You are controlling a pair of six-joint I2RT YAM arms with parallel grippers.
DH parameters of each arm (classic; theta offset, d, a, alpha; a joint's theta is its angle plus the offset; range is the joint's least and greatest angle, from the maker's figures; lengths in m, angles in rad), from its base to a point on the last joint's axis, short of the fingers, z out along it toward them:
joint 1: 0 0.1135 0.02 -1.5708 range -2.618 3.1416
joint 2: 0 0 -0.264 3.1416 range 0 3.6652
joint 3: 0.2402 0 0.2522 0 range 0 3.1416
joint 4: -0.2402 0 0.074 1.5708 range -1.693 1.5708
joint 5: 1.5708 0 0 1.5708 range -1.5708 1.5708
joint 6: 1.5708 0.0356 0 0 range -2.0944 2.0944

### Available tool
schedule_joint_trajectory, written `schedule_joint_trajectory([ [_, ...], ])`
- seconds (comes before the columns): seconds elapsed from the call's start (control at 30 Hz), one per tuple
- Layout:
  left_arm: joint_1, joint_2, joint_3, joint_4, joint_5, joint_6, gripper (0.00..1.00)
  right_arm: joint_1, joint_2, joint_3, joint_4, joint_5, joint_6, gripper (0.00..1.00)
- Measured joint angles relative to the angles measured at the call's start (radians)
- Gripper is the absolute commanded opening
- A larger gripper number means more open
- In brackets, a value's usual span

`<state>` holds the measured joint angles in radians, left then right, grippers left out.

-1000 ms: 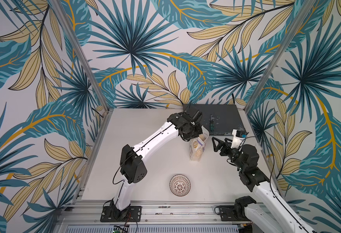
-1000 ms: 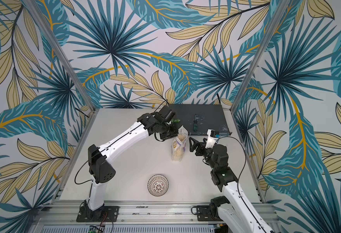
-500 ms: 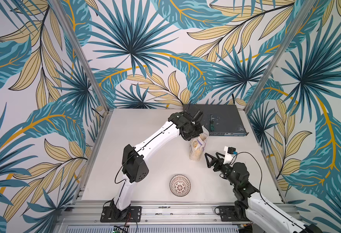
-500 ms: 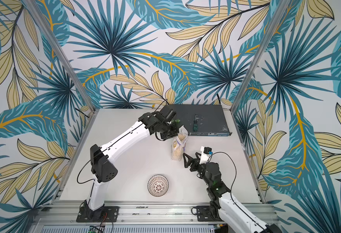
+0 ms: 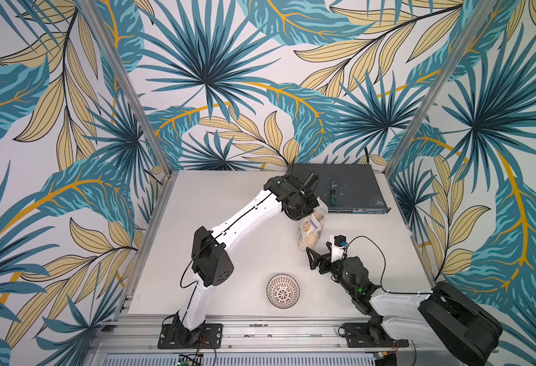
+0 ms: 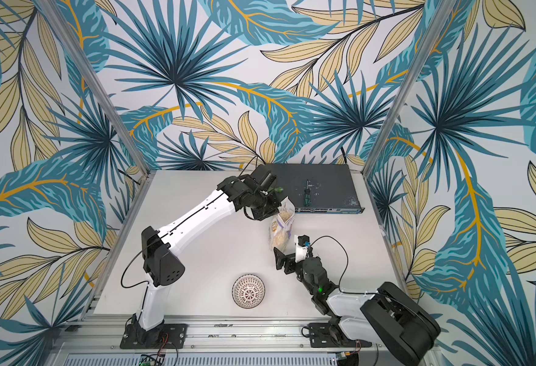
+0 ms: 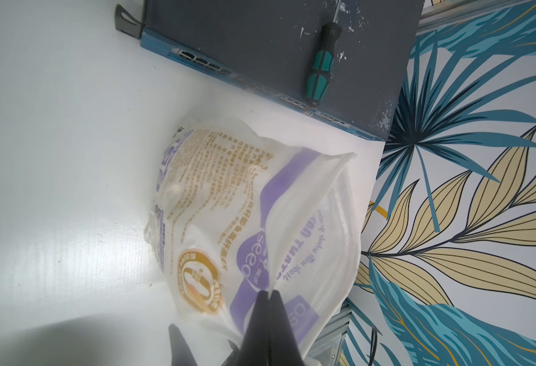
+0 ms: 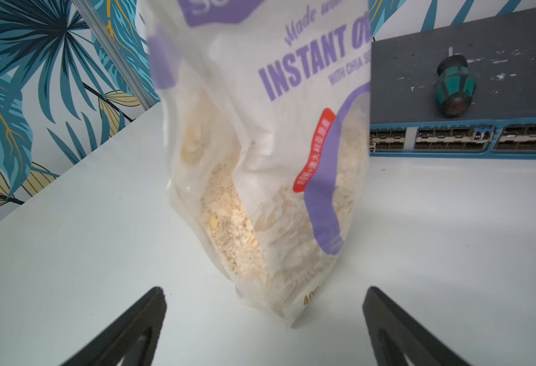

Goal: Pour the oats into the breakfast bowl
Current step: Pick up the oats bag from the center of the board.

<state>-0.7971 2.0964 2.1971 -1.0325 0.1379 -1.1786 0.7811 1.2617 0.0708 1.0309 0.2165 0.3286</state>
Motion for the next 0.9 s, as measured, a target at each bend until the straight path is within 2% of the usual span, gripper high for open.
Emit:
schedule_joint_trajectory([
  [0.5,-0.011,-0.064,-0.071,-0.035,-0.084,-0.168,0.0,0.062,0.392,0.0,0.405,0.026,-0.076,1.0],
  [0.9,-0.033,-0.13,-0.12,-0.095,-0.191,-0.341,0.0,0.086,0.512,0.064,0.5,0.014,-0.124,1.0],
])
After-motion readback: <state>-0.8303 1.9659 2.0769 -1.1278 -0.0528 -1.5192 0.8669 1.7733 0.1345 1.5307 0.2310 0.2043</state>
